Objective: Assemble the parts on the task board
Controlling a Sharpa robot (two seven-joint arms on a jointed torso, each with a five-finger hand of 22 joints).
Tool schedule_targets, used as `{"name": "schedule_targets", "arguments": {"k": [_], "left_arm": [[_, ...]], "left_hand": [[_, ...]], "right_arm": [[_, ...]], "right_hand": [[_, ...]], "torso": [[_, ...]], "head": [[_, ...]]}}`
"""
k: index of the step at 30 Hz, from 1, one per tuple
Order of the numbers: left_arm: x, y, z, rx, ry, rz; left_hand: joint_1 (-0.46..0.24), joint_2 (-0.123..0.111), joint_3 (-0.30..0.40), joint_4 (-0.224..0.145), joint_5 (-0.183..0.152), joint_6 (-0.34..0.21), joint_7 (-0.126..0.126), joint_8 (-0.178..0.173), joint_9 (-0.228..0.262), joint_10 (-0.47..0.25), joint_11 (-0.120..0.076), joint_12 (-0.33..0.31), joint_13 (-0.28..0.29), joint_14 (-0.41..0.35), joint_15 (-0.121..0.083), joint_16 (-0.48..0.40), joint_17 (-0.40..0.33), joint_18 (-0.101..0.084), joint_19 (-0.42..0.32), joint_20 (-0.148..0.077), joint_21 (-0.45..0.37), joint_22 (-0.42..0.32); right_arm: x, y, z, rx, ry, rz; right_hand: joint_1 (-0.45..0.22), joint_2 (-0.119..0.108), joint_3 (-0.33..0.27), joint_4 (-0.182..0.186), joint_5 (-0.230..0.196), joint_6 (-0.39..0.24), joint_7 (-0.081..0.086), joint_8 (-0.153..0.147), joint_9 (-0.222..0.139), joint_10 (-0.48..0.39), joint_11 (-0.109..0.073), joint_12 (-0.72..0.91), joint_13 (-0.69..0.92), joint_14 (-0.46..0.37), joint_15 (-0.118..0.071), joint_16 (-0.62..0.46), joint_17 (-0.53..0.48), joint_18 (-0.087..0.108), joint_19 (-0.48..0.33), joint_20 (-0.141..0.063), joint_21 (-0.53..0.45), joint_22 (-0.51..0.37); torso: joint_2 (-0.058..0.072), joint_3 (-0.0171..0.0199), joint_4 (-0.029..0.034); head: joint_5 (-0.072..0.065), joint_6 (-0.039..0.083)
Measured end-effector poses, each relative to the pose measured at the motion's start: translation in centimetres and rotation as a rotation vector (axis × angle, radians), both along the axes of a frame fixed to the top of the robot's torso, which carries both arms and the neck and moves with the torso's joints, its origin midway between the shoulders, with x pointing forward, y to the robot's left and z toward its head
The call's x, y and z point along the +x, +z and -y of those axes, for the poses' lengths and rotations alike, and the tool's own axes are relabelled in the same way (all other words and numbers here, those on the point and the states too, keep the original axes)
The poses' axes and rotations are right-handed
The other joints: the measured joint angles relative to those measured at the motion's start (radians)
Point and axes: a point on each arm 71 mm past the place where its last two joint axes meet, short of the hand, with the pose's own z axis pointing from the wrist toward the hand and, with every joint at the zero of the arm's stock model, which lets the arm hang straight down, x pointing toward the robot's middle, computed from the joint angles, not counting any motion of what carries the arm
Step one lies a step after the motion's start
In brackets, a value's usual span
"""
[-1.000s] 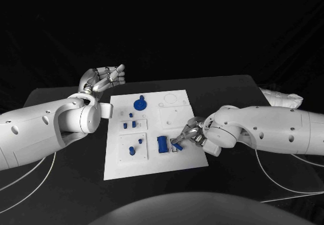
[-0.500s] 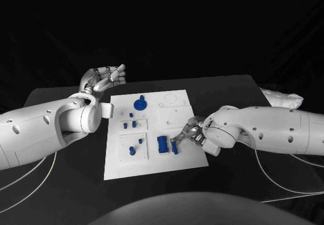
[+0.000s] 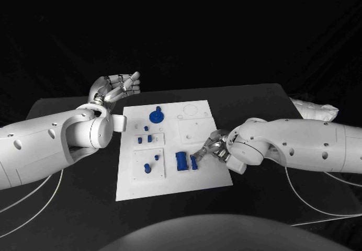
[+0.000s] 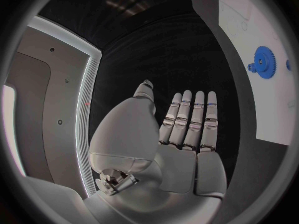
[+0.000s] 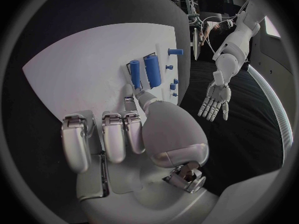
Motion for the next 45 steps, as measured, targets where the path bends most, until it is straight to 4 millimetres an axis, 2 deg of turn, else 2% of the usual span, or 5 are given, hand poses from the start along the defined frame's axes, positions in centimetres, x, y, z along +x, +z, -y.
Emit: {"name": "schedule_targets", "arguments": {"k": [5, 11, 20, 23, 45], "left_arm": [[0.0, 0.0, 0.0, 0.0, 0.0, 0.0], [0.0, 0.0, -0.2, 0.0, 0.002, -0.001], [0.0, 0.0, -0.2, 0.0, 0.002, -0.001], [0.0, 0.0, -0.2, 0.0, 0.002, -0.001], [0.0, 0.0, -0.2, 0.0, 0.001, -0.002]], "left_hand": [[0.0, 0.0, 0.0, 0.0, 0.0, 0.0, 0.0, 0.0, 0.0, 0.0, 0.0, 0.0, 0.0, 0.0, 0.0, 0.0, 0.0, 0.0, 0.0, 0.0, 0.0, 0.0], [0.0, 0.0, 0.0, 0.0, 0.0, 0.0, 0.0, 0.004, 0.0, 0.0, 0.0, 0.0, 0.0, 0.0, 0.0, 0.006, -0.003, 0.0, 0.0, 0.0, 0.0, -0.003], [0.0, 0.0, 0.0, 0.0, 0.0, 0.0, 0.0, 0.004, 0.0, 0.0, 0.0, 0.0, 0.0, 0.0, 0.0, 0.006, -0.003, 0.0, 0.0, 0.0, 0.0, -0.003], [0.0, 0.0, 0.0, 0.0, 0.0, 0.0, 0.0, 0.004, 0.0, 0.0, 0.0, 0.0, 0.0, 0.0, 0.0, 0.006, -0.003, 0.0, 0.0, 0.0, 0.0, -0.003], [0.0, 0.0, 0.0, 0.0, 0.0, 0.0, 0.0, 0.004, 0.0, 0.0, 0.0, 0.0, 0.0, 0.0, 0.0, 0.006, -0.004, 0.0, 0.0, 0.0, 0.0, -0.004]], "right_arm": [[-0.1, 0.1, 0.2, -0.001, -0.003, 0.003], [-0.7, 0.4, 1.0, -0.011, 0.005, 0.019], [-1.9, 1.2, 1.2, -0.042, 0.099, 0.035], [-2.2, 1.3, 1.0, -0.055, 0.146, 0.022], [-2.3, 0.2, -0.2, -0.117, 0.287, -0.035]], "right_hand": [[-0.033, -0.024, -0.025, 0.025, -0.037, 0.033, -0.011, 0.016, 0.009, 0.0, -0.011, 0.0, 0.0, 0.0, -0.008, 0.0, 0.0, 0.0, 0.0, -0.007, 0.0, 0.0], [-0.092, -0.047, -0.097, 0.069, -0.119, 0.059, -0.031, 0.078, 0.081, 0.0, -0.032, 0.0, 0.0, 0.002, -0.034, 0.0, 0.0, 0.0, 0.0, -0.032, 0.0, 0.0], [-0.083, -0.023, -0.212, 0.14, -0.125, -0.033, -0.058, 0.276, 0.372, 0.0, -0.054, 0.0, 0.0, 0.002, -0.059, 0.0, 0.0, 0.0, -0.001, -0.056, 0.0, 0.0], [-0.07, -0.01, -0.22, 0.147, -0.125, -0.049, -0.062, 0.307, 0.422, 0.0, -0.061, 0.0, 0.0, 0.002, -0.059, 0.0, 0.0, 0.0, 0.002, -0.059, 0.0, 0.0], [-0.057, 0.029, -0.233, 0.161, -0.125, -0.057, -0.069, 0.341, 0.484, 0.0, -0.068, 0.0, 0.0, 0.002, -0.066, 0.0, 0.001, 0.0, -0.002, -0.062, 0.0, 0.0]], "torso": [[0.0, 0.0001, 0.0004], [0.0, 0.0, 0.0005], [0.0, 0.0, 0.0], [0.0, 0.0, -0.0001], [0.0, 0.0, 0.0011]], "head": [[-0.001, 0.0], [0.005, 0.0], [0.007, 0.0], [0.005, 0.0], [0.002, 0.0]]}}
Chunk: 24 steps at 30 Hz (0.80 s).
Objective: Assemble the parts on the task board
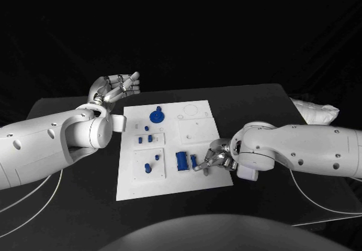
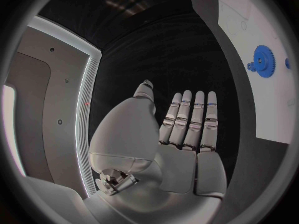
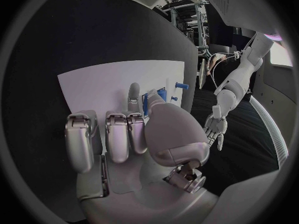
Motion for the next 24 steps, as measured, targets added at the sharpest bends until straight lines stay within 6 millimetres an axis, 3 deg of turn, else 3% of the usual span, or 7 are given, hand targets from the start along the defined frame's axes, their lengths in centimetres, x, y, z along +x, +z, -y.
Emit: {"name": "schedule_targets", "arguments": {"k": [24], "left_arm": [[0.01, -0.01, 0.06, 0.0, -0.001, 0.0]], "left_hand": [[0.0, 0.0, 0.0, 0.0, 0.0, 0.0, 0.0, 0.0, 0.0, 0.0, 0.0, 0.0, 0.0, 0.0, 0.0, 0.0, 0.0, 0.0, 0.0, 0.0, 0.0, 0.0]], "right_arm": [[0.69, -0.45, -0.41, -0.022, 0.018, 0.01]], "right_hand": [[0.02, 0.025, 0.004, -0.004, 0.0, -0.003, -0.003, 0.0, 0.012, 0.0, 0.0, 0.0, 0.0, 0.0, 0.0, 0.0, 0.0, 0.0, 0.004, -0.003, 0.0, 0.0]], "torso": [[0.0, 0.0002, 0.0]], "head": [[-0.002, 0.0]]}}
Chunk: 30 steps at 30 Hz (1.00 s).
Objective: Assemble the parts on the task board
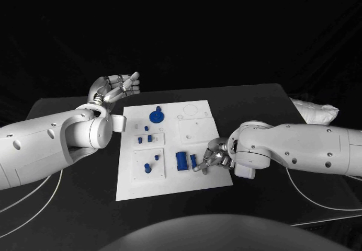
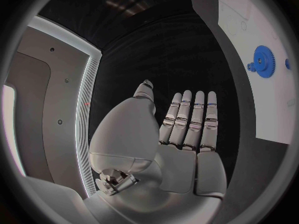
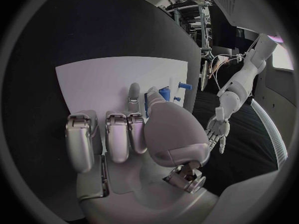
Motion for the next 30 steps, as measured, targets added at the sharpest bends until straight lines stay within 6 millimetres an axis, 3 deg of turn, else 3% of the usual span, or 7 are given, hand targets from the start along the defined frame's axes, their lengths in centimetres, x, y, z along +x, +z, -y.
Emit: {"name": "schedule_targets", "arguments": {"k": [10, 19, 24, 30], "left_arm": [[0.0, 0.0, 0.0, 0.0, 0.0, 0.0], [0.0, 0.0, -0.1, 0.001, 0.002, -0.001], [0.0, 0.0, -0.2, 0.001, 0.003, -0.002], [0.0, 0.0, -0.2, 0.001, 0.003, -0.002]], "left_hand": [[0.0, 0.0, 0.0, 0.0, 0.0, 0.0, 0.0, 0.0, 0.0, 0.0, 0.0, 0.0, 0.0, 0.0, 0.0, 0.0, 0.0, 0.0, 0.0, 0.0, 0.0, 0.0], [0.0, 0.0, 0.0, 0.0, 0.0, 0.0, 0.0, 0.0, 0.0, 0.0, 0.0, 0.0, 0.0, 0.0, 0.0, 0.0, 0.0, 0.0, 0.0, 0.0, 0.0, 0.0], [0.0, 0.0, 0.0, 0.0, 0.0, 0.0, 0.0, 0.0, 0.0, 0.0, 0.0, 0.0, 0.0, 0.0, 0.0, 0.0, 0.0, 0.0, 0.0, 0.0, 0.0, 0.0], [0.0, 0.0, 0.0, 0.0, 0.0, 0.0, 0.0, 0.0, 0.0, 0.0, 0.0, 0.0, 0.0, 0.0, 0.0, 0.0, 0.0, 0.0, 0.0, 0.0, 0.0, 0.0]], "right_arm": [[0.0, 0.2, 0.1, 0.009, -0.008, 0.012], [-0.1, 0.8, 0.3, 0.081, -0.044, 0.062], [0.2, 1.8, 0.5, 0.16, -0.082, 0.122], [0.7, 2.6, 1.1, 0.221, -0.13, 0.183]], "right_hand": [[0.048, -0.016, 0.007, -0.038, 0.0, -0.001, -0.001, 0.0, 0.012, 0.0, -0.007, 0.001, 0.003, 0.0, -0.007, 0.0, 0.0, 0.0, -0.004, -0.004, 0.0, 0.0], [0.061, -0.03, -0.006, -0.049, 0.0, 0.003, -0.004, 0.0, 0.019, 0.0, -0.007, 0.001, 0.002, 0.0, -0.007, 0.0, 0.0, 0.0, 0.0, -0.007, 0.0, 0.0], [0.043, -0.052, -0.025, -0.038, 0.0, 0.006, -0.008, 0.0, 0.027, 0.0, -0.007, 0.001, 0.0, 0.0, -0.007, 0.0, 0.0, 0.0, 0.0, -0.007, 0.0, 0.0], [0.037, -0.058, -0.033, -0.03, 0.0, 0.014, -0.008, 0.008, 0.035, 0.0, -0.007, 0.001, 0.0, -0.004, -0.011, 0.0, 0.0, 0.0, 0.0, -0.007, 0.0, 0.0]], "torso": [[0.0, -0.0001, -0.0005], [0.0, 0.0006, -0.0005], [0.001, 0.0003, -0.0005], [0.001, -0.0007, -0.0008]], "head": [[0.002, 0.0], [0.005, 0.0], [0.007, 0.0], [0.005, 0.0]]}}
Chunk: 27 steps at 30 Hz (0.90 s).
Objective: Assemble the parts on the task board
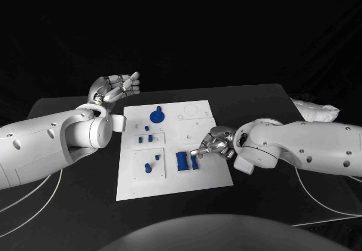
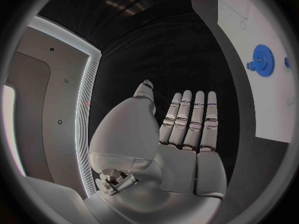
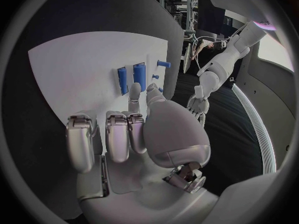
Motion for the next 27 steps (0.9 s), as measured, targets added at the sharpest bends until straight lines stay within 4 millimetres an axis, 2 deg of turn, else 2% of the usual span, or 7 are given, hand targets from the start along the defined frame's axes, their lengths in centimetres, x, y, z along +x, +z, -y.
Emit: {"name": "schedule_targets", "arguments": {"k": [6, 10, 12, 27], "left_arm": [[0.0, 0.0, 0.0, 0.0, 0.0, 0.0], [0.0, 0.0, 0.0, 0.0, -0.001, 0.0], [0.0, 0.0, 0.0, 0.0, -0.001, 0.0], [0.0, 0.0, 0.1, 0.0, -0.002, -0.001]], "left_hand": [[0.0, 0.0, 0.0, 0.0, 0.0, 0.0, 0.0, 0.0, 0.0, 0.0, 0.0, 0.0, 0.0, 0.0, 0.0, 0.0, 0.0, 0.0, 0.0, 0.0, 0.0, 0.0], [0.0, 0.0, 0.0, 0.0, 0.0, 0.0, 0.0, 0.0, 0.0, 0.0, 0.0, 0.0, 0.0, 0.0, 0.0, 0.0, 0.0, 0.0, 0.0, 0.0, 0.0, 0.0], [0.0, 0.0, 0.0, 0.0, 0.0, 0.0, 0.0, 0.0, 0.0, 0.0, 0.0, 0.0, 0.0, 0.0, 0.0, 0.0, 0.0, 0.0, 0.0, 0.0, 0.0, 0.0], [0.0, 0.0, 0.0, 0.0, 0.0, 0.0, 0.0, 0.0, 0.0, 0.0, 0.0, 0.0, 0.0, 0.0, 0.0, 0.0, 0.0, 0.0, 0.0, 0.0, 0.0, 0.0]], "right_arm": [[0.1, -0.1, 0.3, -0.001, -0.016, -0.011], [-0.1, -0.4, 0.3, -0.029, -0.006, -0.048], [-0.2, -0.6, 0.2, -0.046, 0.004, -0.07], [-0.7, -1.9, -0.5, -0.145, 0.062, -0.148]], "right_hand": [[0.0, 0.0, -0.001, -0.001, 0.0, 0.0, 0.0, 0.0, 0.005, 0.0, 0.0, 0.0, 0.0, 0.004, -0.004, 0.0, 0.0, 0.0, -0.004, -0.004, 0.0, 0.0], [0.0, 0.0, -0.003, -0.003, 0.0, 0.001, -0.001, 0.0, 0.008, 0.0, -0.007, 0.0, 0.0, 0.004, -0.004, 0.0, 0.0, 0.0, -0.004, -0.004, 0.0, 0.0], [0.011, 0.011, 0.001, -0.006, 0.0, 0.004, -0.004, 0.0, 0.012, 0.0, -0.007, 0.0, 0.0, 0.004, -0.004, 0.0, 0.0, 0.0, -0.004, -0.004, 0.0, 0.0], [0.049, 0.03, 0.022, -0.033, 0.0, 0.01, -0.01, 0.0, 0.025, 0.0, -0.014, 0.008, 0.003, 0.0, -0.007, 0.0, 0.0, 0.0, 0.0, -0.007, 0.0, 0.001]], "torso": [[0.0, 0.0, -0.0002], [0.0, 0.0006, -0.0001], [0.0, 0.0007, 0.0], [-0.001, 0.0007, 0.0003]], "head": [[0.0, 0.0], [0.0, 0.0], [-0.001, 0.0], [-0.004, 0.0]]}}
